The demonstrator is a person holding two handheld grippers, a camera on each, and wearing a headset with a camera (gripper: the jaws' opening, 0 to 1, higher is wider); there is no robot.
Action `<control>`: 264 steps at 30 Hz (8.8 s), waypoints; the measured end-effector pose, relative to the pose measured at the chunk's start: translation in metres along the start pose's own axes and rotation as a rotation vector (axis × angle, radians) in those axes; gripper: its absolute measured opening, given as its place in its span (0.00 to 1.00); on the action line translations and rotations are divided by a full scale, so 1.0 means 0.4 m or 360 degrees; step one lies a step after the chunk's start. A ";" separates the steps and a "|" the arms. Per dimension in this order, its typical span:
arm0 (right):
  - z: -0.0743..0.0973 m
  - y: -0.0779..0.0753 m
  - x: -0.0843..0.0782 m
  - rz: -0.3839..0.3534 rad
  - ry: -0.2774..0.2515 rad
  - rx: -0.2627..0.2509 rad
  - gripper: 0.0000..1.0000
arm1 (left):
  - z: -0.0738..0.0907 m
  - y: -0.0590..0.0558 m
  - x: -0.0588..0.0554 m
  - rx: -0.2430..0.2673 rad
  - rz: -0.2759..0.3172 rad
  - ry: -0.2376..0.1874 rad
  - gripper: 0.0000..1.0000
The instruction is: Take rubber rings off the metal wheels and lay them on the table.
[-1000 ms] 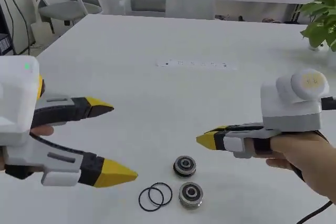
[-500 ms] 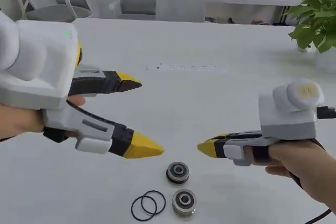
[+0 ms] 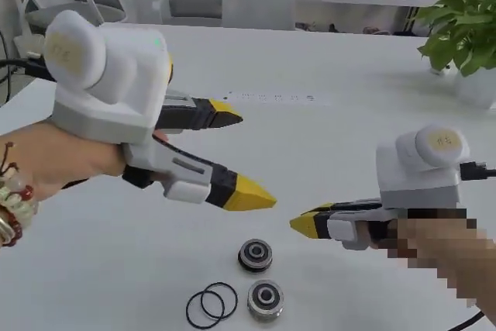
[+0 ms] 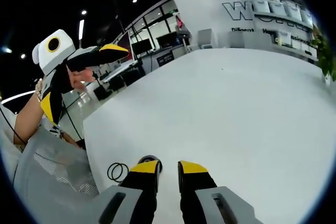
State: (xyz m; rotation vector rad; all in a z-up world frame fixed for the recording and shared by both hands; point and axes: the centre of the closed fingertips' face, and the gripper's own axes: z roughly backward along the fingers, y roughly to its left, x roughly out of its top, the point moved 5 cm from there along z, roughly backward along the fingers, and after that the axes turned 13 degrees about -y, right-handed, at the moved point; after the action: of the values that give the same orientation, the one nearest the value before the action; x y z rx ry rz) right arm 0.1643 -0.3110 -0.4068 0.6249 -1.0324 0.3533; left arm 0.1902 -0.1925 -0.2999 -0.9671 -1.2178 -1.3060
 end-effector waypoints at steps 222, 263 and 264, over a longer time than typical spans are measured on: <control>-0.069 0.050 -0.075 -0.0383 0.0118 -0.0019 0.00 | -0.057 -0.075 -0.343 -0.0032 0.0130 0.0141 0.08; -0.069 0.062 -0.061 -0.0368 0.0082 -0.0007 0.00 | -0.059 -0.075 -0.341 -0.0021 0.0152 0.0134 0.08; -0.069 0.060 -0.063 -0.0352 0.0089 -0.0011 0.00 | -0.059 -0.075 -0.341 -0.0021 0.0151 0.0136 0.08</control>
State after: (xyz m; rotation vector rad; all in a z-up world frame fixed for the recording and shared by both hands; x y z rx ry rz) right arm 0.1580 -0.2746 -0.4316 0.7118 -0.9004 0.1721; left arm 0.1786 -0.1958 -0.4409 -0.9570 -1.0867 -1.2691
